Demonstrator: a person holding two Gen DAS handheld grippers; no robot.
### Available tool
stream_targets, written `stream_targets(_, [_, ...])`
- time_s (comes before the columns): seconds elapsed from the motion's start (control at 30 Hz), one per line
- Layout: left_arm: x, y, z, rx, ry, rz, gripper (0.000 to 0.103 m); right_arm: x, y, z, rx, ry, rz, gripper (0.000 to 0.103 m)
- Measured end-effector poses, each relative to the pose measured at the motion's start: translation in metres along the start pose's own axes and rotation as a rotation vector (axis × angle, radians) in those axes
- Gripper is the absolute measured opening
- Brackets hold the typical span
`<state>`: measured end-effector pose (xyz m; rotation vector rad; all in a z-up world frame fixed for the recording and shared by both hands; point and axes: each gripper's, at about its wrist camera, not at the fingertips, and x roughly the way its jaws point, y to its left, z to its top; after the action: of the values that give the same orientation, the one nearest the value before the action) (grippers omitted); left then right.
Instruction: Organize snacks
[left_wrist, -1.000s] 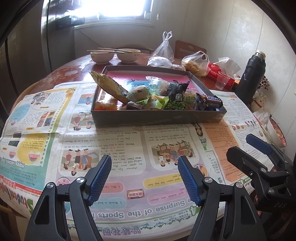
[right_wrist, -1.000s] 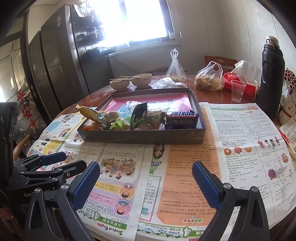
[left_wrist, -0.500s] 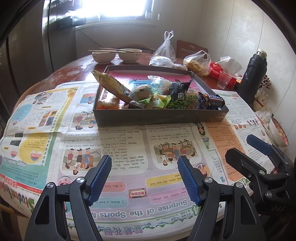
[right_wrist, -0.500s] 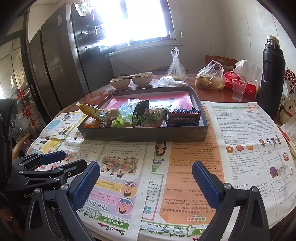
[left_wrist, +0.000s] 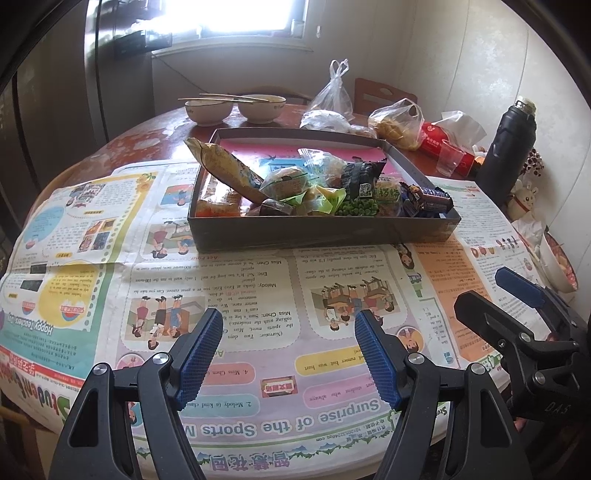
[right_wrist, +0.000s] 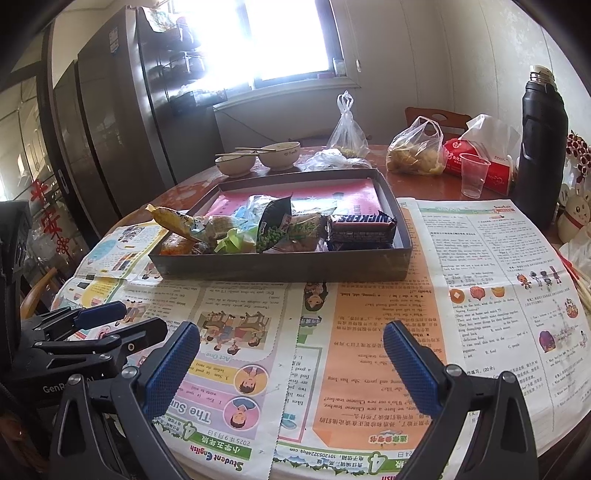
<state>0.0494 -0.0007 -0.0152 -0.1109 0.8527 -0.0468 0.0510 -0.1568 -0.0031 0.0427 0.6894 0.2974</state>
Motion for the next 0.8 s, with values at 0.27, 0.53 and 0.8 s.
stream_targets(0.27, [0.0000, -0.0005, -0.0006, 0.001, 0.000, 0.004, 0.075, 0.0011, -0.0006, -0.0003, -0.001, 0.002, -0.002, 0.101])
stream_targets(0.53, [-0.0002, 0.0001, -0.0008, 0.001, -0.001, 0.006, 0.075, 0.0001, -0.0012, -0.0003, -0.001, -0.002, -0.006, 0.101])
stream_targets(0.8, [-0.0009, -0.0001, -0.0007, 0.004, -0.003, 0.007, 0.075, -0.0010, -0.0006, -0.0004, -0.001, -0.003, -0.008, 0.101])
